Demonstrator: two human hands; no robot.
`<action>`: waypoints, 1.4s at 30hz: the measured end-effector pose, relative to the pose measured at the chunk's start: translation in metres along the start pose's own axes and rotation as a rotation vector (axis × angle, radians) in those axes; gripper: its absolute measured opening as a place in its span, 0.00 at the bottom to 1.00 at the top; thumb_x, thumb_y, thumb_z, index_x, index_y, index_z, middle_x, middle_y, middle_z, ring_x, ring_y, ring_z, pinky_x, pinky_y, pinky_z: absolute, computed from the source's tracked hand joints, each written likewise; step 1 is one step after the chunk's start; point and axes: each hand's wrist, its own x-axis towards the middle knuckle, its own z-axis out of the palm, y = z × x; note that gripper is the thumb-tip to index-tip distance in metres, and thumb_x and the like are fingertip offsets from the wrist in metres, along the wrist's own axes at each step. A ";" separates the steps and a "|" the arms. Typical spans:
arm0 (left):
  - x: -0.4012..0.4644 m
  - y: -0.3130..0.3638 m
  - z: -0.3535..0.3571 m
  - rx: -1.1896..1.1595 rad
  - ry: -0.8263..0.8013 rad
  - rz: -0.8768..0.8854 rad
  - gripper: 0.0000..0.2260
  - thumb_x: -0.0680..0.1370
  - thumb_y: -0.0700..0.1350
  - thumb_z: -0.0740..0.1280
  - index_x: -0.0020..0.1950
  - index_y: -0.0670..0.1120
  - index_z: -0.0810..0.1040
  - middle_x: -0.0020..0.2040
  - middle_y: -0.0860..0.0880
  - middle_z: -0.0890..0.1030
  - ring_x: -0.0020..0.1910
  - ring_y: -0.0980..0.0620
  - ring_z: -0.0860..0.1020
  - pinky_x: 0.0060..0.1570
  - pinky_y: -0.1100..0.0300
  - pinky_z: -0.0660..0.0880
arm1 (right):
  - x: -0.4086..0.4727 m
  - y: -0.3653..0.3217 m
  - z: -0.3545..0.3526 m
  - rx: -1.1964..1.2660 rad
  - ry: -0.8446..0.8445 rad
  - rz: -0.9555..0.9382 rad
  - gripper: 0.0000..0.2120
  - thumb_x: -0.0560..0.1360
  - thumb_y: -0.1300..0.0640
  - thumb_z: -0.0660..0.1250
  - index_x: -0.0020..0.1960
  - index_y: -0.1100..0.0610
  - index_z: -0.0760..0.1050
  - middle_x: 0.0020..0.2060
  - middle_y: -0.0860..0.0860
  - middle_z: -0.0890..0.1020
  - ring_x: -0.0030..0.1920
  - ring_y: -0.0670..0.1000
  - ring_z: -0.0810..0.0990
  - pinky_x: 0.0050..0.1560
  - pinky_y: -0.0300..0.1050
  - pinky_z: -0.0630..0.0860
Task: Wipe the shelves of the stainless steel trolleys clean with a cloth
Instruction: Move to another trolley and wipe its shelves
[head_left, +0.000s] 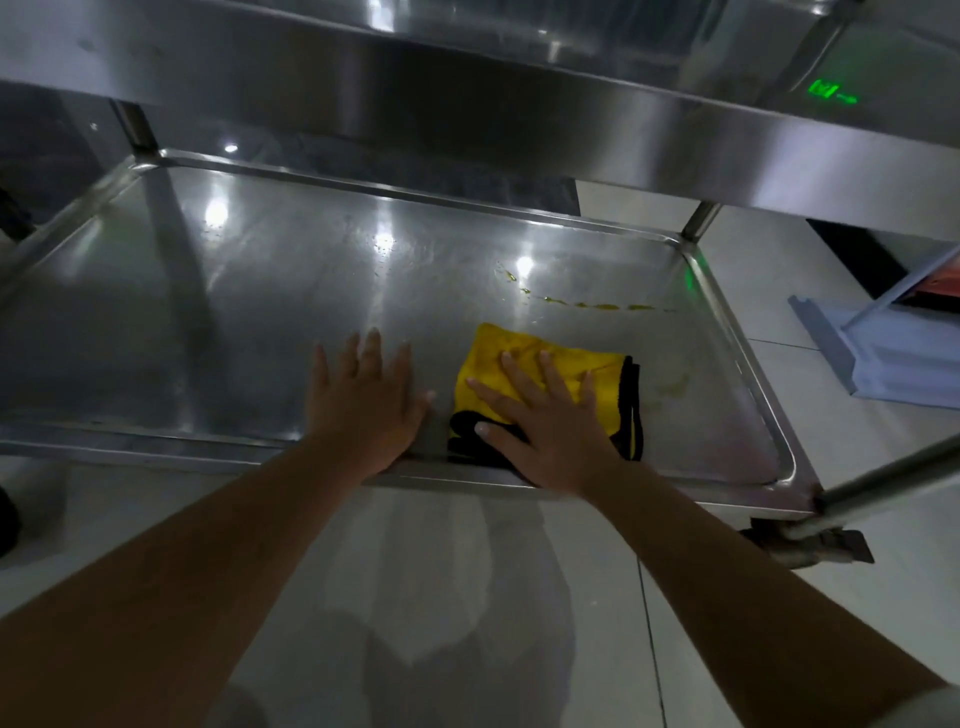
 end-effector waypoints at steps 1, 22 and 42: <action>-0.002 -0.007 0.004 -0.003 -0.005 0.003 0.32 0.76 0.66 0.44 0.78 0.54 0.52 0.79 0.44 0.51 0.78 0.43 0.49 0.72 0.38 0.43 | 0.002 0.007 -0.001 -0.010 0.012 0.003 0.27 0.67 0.24 0.33 0.65 0.24 0.31 0.76 0.39 0.41 0.76 0.54 0.37 0.68 0.73 0.40; -0.003 -0.009 0.005 0.031 0.051 0.029 0.36 0.74 0.68 0.42 0.76 0.51 0.61 0.76 0.41 0.61 0.74 0.40 0.57 0.69 0.35 0.55 | -0.065 0.105 -0.014 0.028 -0.006 0.451 0.29 0.75 0.32 0.46 0.73 0.31 0.41 0.77 0.42 0.43 0.77 0.55 0.41 0.70 0.71 0.47; 0.011 -0.006 0.009 0.051 0.056 0.014 0.36 0.73 0.66 0.39 0.76 0.50 0.58 0.76 0.40 0.58 0.75 0.39 0.55 0.69 0.33 0.51 | 0.176 0.038 -0.028 0.244 -0.017 0.372 0.32 0.72 0.27 0.42 0.74 0.35 0.50 0.78 0.53 0.47 0.75 0.65 0.43 0.71 0.66 0.39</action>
